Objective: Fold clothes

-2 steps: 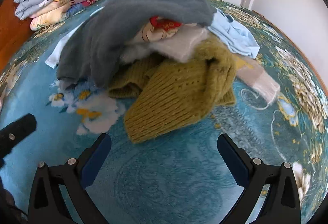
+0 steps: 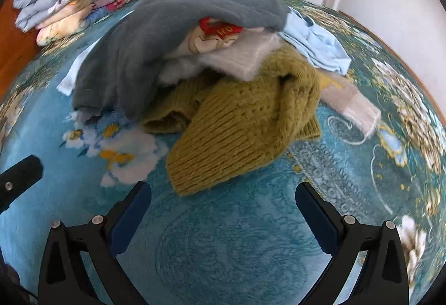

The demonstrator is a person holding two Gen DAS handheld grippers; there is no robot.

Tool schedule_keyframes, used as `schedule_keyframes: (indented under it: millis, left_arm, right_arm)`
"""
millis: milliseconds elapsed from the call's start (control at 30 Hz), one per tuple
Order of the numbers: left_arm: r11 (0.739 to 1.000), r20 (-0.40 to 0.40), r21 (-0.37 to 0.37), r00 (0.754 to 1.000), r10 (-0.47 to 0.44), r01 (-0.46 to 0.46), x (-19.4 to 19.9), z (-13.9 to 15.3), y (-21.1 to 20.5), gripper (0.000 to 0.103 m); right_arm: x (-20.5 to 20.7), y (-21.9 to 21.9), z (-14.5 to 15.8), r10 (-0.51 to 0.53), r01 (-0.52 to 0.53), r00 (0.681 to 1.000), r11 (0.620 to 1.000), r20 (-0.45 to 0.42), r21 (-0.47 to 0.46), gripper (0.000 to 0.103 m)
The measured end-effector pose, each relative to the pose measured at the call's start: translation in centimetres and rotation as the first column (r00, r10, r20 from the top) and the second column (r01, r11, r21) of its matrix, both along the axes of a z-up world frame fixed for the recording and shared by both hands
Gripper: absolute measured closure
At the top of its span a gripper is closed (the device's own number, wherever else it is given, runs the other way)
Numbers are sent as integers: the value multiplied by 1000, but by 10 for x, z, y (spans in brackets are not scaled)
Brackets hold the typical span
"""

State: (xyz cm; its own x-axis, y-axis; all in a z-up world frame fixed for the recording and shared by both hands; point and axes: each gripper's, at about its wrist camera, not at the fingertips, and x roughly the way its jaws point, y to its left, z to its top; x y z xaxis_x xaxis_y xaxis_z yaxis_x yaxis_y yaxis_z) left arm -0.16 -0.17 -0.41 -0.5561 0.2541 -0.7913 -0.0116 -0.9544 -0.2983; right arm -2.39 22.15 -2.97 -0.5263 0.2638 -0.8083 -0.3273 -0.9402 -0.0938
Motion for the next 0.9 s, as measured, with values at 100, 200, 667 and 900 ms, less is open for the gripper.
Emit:
schedule_keyframes:
  millis: [100,200,667,900]
  left_arm:
    - [1000,-2,-16,1000,-1,1,-2,-5,-2,0]
    - [999,1,-36,1000,-7,7,-4,-9,-2,0]
    - [999,39,44,999,6,-8,-8,-26,-5,0]
    - [999,33,38,999,-17,16,-7,-25,0,0]
  right_arm:
    - [5,0,0,30,-30,1000,1000,-1,-4,0]
    - [11,0,1,61,-61,998,998,-2,-7,0]
    - [54,5,1,207,-207,978,978,-9,-20,0]
    - [76,5,13,226,-225,974,974,18,-28,0]
